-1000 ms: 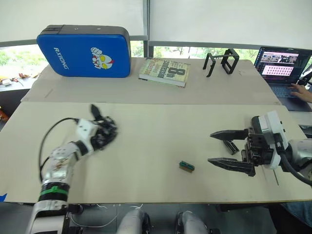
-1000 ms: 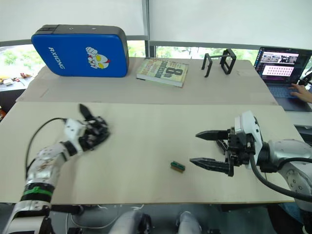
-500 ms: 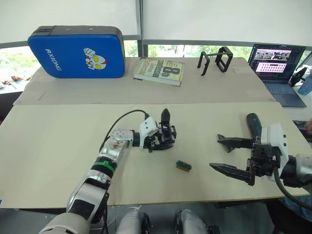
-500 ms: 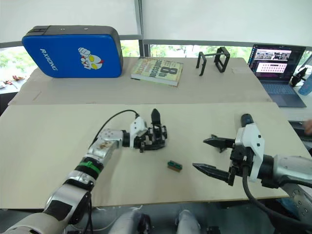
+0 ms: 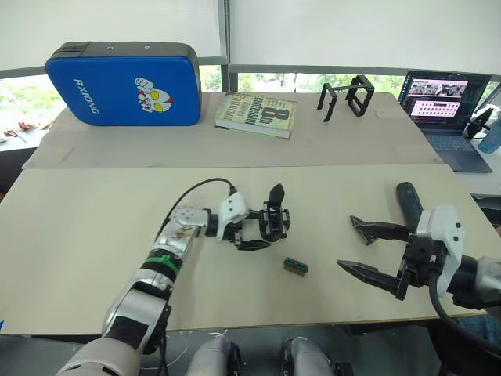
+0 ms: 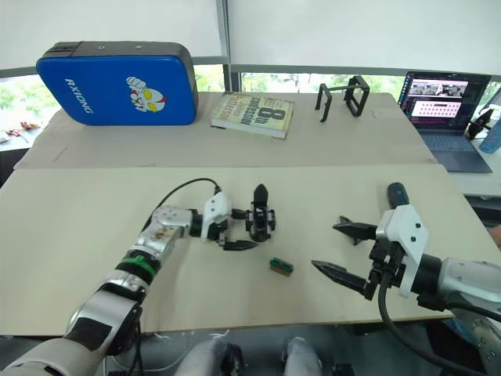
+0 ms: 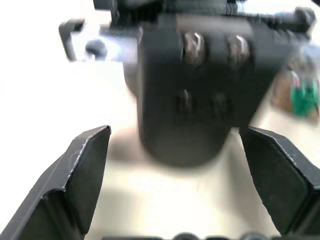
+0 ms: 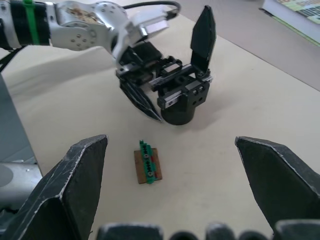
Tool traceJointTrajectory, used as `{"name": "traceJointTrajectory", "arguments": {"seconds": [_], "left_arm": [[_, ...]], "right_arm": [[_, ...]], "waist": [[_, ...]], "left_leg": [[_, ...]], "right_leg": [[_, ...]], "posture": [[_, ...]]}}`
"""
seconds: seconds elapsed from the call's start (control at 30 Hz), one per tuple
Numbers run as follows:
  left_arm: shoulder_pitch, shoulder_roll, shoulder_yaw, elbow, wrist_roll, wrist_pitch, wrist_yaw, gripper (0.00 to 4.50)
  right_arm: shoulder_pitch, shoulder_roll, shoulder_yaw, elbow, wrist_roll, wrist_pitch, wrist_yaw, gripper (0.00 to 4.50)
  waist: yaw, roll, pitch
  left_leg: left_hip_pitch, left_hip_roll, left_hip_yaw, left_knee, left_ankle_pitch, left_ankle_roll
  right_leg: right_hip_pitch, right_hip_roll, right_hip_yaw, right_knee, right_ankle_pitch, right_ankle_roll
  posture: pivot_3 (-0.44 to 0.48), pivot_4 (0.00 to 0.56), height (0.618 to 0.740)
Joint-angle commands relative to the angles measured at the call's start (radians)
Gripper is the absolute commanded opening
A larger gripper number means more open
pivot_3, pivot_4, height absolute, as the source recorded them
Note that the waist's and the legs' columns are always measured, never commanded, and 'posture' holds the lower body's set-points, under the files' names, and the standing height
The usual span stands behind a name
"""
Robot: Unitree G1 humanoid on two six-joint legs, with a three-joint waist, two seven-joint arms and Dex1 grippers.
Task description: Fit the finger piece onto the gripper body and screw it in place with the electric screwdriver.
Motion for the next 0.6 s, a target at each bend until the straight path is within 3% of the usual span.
{"name": "traceJointTrajectory", "arguments": {"seconds": [0.03,0.2,0.3,0.4,0.6], "left_arm": [[0.110,0.141,0.048,-0.325,-0.105,0.184,-0.097,4.44],[0.209,0.295,0.109,-0.725,-0.282,0.492,-0.108,4.44],[0.186,0.341,0.163,-0.909,-0.407,0.656,-0.067,4.44],[0.160,0.346,0.182,-1.019,-0.468,0.721,-0.018,4.44],[0.158,0.327,0.183,-1.133,-0.506,0.741,0.070,4.44]], "right_arm": [[-0.105,-0.131,-0.004,0.107,0.029,0.163,-0.033,4.50],[-0.322,-0.280,0.209,0.319,-0.062,0.283,-0.020,4.50],[-0.577,-0.257,0.423,0.523,-0.160,0.367,-0.008,4.50],[-0.736,-0.241,0.623,0.681,-0.296,0.344,0.082,4.50],[-0.966,-0.141,0.800,0.957,-0.462,0.335,0.181,4.50]], "waist": [[-0.010,0.000,0.000],[0.002,0.001,0.000],[0.003,0.002,0.001],[0.001,0.002,0.001],[-0.007,0.004,0.001]], "left_leg": [[0.000,0.000,0.000,0.000,0.000,0.000],[0.000,0.001,-0.001,0.000,0.000,0.000],[0.000,0.001,-0.001,0.003,0.000,0.000],[0.000,0.001,-0.001,0.003,0.000,0.000],[0.000,0.000,0.002,-0.001,0.001,-0.002]], "right_leg": [[0.000,0.000,0.001,0.000,0.000,0.000],[0.000,0.000,0.001,0.000,-0.001,-0.001],[0.001,-0.001,0.000,-0.001,-0.001,-0.001],[0.001,0.000,0.001,-0.001,-0.001,0.000],[0.000,0.002,0.000,0.000,-0.002,0.000]], "posture": [[0.000,0.150,0.740],[0.000,0.150,0.740],[0.000,0.150,0.740],[0.000,0.150,0.740],[0.000,0.150,0.740]]}}
